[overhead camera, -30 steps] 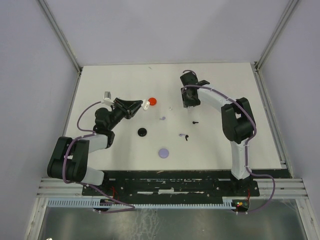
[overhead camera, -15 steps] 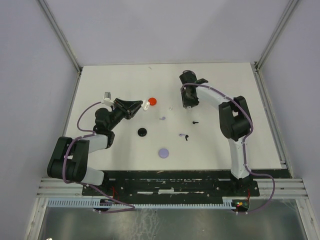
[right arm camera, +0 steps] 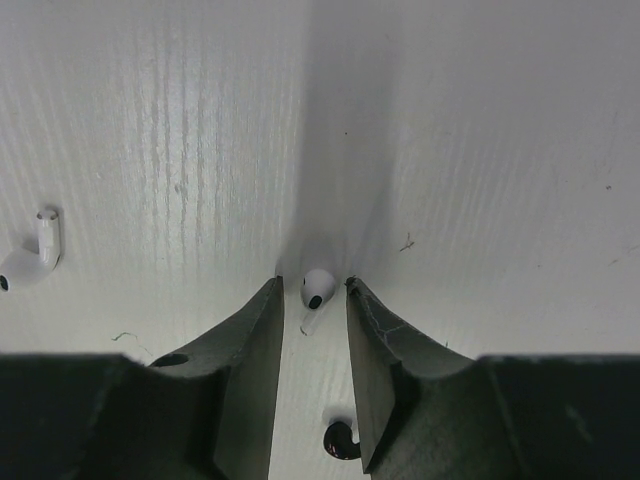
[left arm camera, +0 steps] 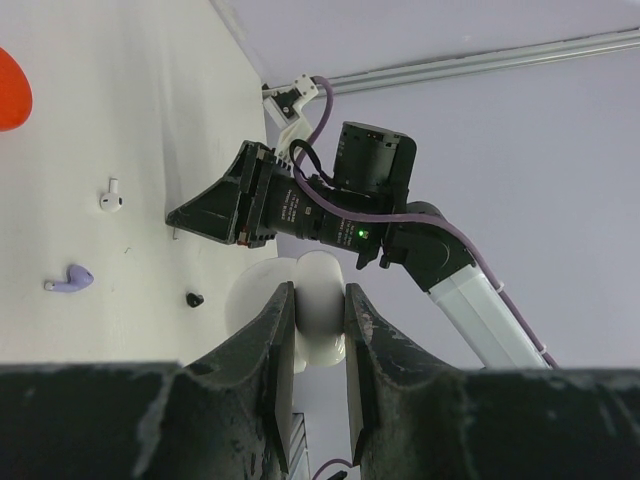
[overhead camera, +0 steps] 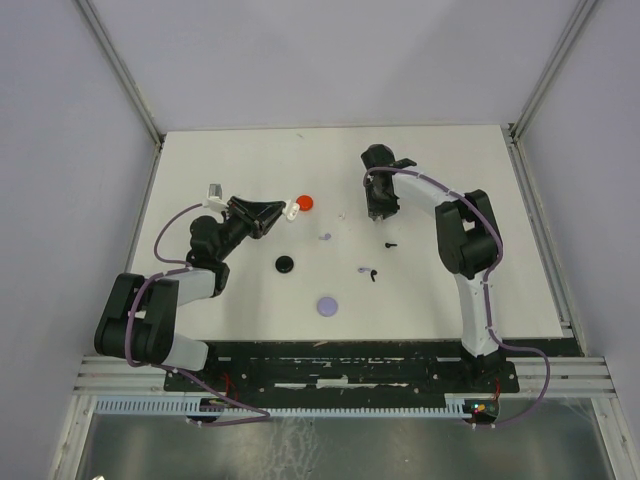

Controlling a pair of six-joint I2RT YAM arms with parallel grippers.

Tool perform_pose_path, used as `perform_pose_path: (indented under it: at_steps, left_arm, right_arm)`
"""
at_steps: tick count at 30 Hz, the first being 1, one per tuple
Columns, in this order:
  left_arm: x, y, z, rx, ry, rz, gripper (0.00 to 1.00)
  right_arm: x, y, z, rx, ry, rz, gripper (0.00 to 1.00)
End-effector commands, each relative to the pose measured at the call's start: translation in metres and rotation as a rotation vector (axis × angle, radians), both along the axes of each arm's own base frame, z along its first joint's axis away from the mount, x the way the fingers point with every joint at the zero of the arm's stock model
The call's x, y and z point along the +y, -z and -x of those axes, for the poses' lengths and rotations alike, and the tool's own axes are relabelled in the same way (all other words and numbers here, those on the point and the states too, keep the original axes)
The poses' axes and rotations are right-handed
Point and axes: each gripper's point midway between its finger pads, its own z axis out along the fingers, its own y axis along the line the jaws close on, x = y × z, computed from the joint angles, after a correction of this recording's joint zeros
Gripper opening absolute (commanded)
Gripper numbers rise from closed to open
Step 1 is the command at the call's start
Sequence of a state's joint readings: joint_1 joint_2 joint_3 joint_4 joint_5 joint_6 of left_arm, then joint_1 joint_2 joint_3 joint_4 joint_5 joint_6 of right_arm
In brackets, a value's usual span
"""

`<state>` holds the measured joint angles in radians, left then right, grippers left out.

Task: Insert the wireless bluetooth earbuds into the charging case
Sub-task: Pick up the earbud from the center of the board.

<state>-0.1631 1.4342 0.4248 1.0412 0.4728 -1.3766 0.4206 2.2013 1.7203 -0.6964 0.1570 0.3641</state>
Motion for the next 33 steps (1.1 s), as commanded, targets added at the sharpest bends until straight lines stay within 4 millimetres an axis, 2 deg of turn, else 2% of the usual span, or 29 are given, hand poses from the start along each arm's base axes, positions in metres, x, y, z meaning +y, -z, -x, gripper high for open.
perform_pose_path:
  at_steps: [1, 22, 33]
  left_arm:
    - [0.0019, -0.0121, 0.0001, -0.072, -0.010, -0.022, 0.03]
    - [0.0016, -0.0140, -0.0007, -0.075, -0.011, -0.023, 0.03]
    - [0.0019, -0.0117, -0.0001, -0.071, -0.012, -0.026, 0.03]
  right_arm:
    - [0.0049, -0.0112, -0.0146, -0.041, 0.017, -0.031, 0.39]
    - [0.0028, -0.0078, -0.0169, -0.027, 0.024, -0.040, 0.32]
    - [0.0015, -0.0043, -0.0157, -0.016, 0.022, -0.039, 0.23]
